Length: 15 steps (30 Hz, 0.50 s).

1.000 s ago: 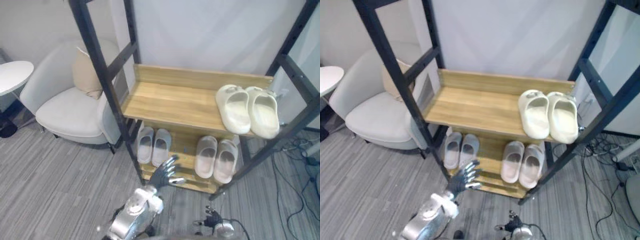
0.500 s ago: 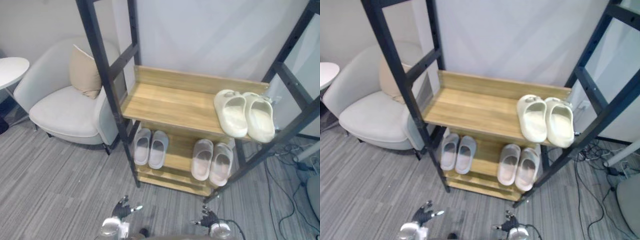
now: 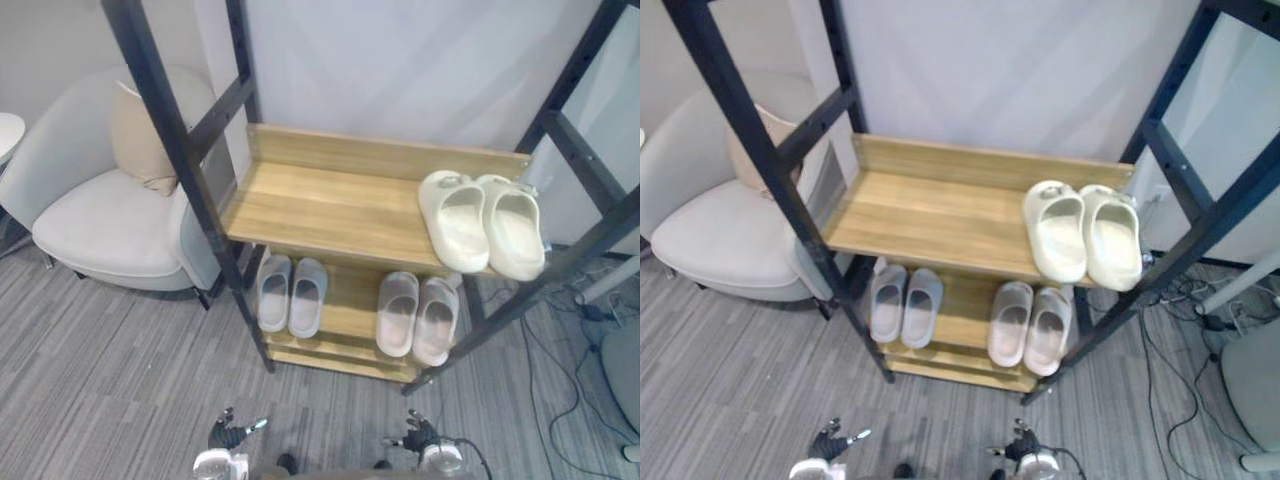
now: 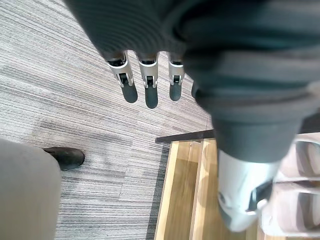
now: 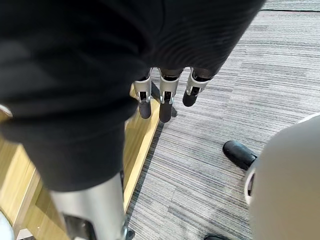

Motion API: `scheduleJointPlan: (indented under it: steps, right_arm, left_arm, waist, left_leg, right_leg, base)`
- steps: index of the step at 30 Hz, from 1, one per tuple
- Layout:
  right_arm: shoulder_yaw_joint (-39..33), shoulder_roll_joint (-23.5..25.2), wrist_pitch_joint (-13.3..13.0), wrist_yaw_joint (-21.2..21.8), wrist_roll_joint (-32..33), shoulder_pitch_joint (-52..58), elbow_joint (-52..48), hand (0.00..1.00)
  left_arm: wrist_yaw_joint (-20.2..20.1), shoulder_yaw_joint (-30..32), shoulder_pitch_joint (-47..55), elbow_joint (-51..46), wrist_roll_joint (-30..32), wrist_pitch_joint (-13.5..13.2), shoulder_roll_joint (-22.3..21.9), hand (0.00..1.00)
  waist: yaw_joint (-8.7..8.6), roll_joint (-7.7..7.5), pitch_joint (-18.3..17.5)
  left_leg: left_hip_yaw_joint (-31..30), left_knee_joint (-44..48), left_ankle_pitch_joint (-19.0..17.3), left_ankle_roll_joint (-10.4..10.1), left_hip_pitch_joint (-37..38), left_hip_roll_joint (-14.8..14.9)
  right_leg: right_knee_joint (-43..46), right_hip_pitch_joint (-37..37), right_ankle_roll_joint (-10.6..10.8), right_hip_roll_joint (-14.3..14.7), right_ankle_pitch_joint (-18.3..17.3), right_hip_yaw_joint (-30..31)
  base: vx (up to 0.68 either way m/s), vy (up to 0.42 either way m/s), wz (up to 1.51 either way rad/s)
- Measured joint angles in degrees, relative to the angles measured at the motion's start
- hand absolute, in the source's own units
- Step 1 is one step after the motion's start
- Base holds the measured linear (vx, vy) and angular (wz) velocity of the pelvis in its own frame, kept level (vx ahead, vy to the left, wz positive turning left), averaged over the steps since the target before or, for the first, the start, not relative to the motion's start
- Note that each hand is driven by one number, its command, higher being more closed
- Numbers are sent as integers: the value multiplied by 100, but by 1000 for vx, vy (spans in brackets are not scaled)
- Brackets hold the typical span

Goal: Organize the slippers on the shoe rack

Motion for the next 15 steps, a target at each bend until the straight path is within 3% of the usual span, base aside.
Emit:
scheduleJointPlan:
  steps: [2, 3, 4, 5, 6, 8, 10, 11, 12, 15]
  right_arm:
    - [11, 56, 3, -3, 0, -8, 2, 0]
    - [13, 68, 12, -2, -1, -20, 3, 0]
    - [24, 93, 18, -2, -5, -36, -6, 0]
    - [80, 170, 20, -3, -2, -102, -5, 0]
    - [204, 234, 11, 2, 0, -158, -11, 0]
    - [223, 242, -16, -3, 7, -239, -22, 0]
    - [186, 233, -15, -10, 16, -256, -26, 0]
    - [165, 170, -12, -20, 20, -290, -33, 0]
    - [160, 118, -11, -26, 21, -343, -34, 0]
    - [178, 22, -2, -53, 19, -499, -42, 0]
  left_arm:
    - [7, 20, -40, 11, 3, 2, -2, 0]
    - [7, 16, -57, 26, 0, 1, -2, 0]
    - [11, 17, -53, 20, -2, -2, 6, 0]
    - [21, 14, -66, -26, -2, 1, 40, 0]
    - [30, 13, -76, -22, -1, 3, 107, 0]
    - [112, 7, -109, -15, -2, 3, 93, 0]
    - [135, 8, -163, -15, 0, 4, 94, 0]
    - [138, -38, -235, 5, 5, 17, 43, 0]
    - [139, -52, -262, 5, 5, 14, -46, 0]
    - [141, -173, -271, 58, -1, 2, -246, 0]
  waist:
    - [2, -21, 97]
    - [-4, -10, 144]
    - [0, -23, 171]
    - [1, -58, 224]
    - [-10, -127, 217]
    - [-20, -127, 229]
    - [-23, -181, 255]
    - [-10, -102, 300]
    - [-8, 65, 335]
    - [9, 339, 410]
  left_leg:
    - [-235, 185, -174, 77, 29, -50]
    - [-430, 359, -260, 91, 26, -84]
    - [-524, 436, -298, 103, 20, -101]
    - [-809, 550, -278, 131, 6, -141]
    - [-1069, 589, -274, 121, -5, -148]
    - [-1557, 632, -209, 29, -196, -210]
    - [-2035, 639, -158, -56, -340, -421]
    - [-2351, 652, -133, -125, -427, -481]
    - [-2506, 650, -101, -176, -521, -441]
    - [-2960, 567, 3, -348, -739, -260]
  right_leg:
    - [1479, -361, 44, -417, -474, 66]
    - [2484, -682, 4, -637, -530, 336]
    - [2894, -832, -44, -684, -495, 593]
    - [3469, -1114, -81, -622, -552, 1246]
    - [3460, -1187, -80, -343, -901, 1786]
    - [2915, -1214, -85, 139, -1224, 2647]
    - [2119, -1091, -87, 334, -1228, 3168]
    - [1770, -832, -63, 254, -1383, 2995]
    - [1604, -767, -103, 272, -1345, 2780]
    - [1212, -615, -233, 468, -1197, 2264]
  base:
    - [57, 27, 56]
    - [54, 17, 71]
    - [75, 13, 99]
    - [120, -58, 116]
    - [140, -101, 131]
    - [137, -175, 145]
    - [117, -247, 150]
    - [112, -248, 131]
    - [98, -267, 118]
    - [43, -152, 80]
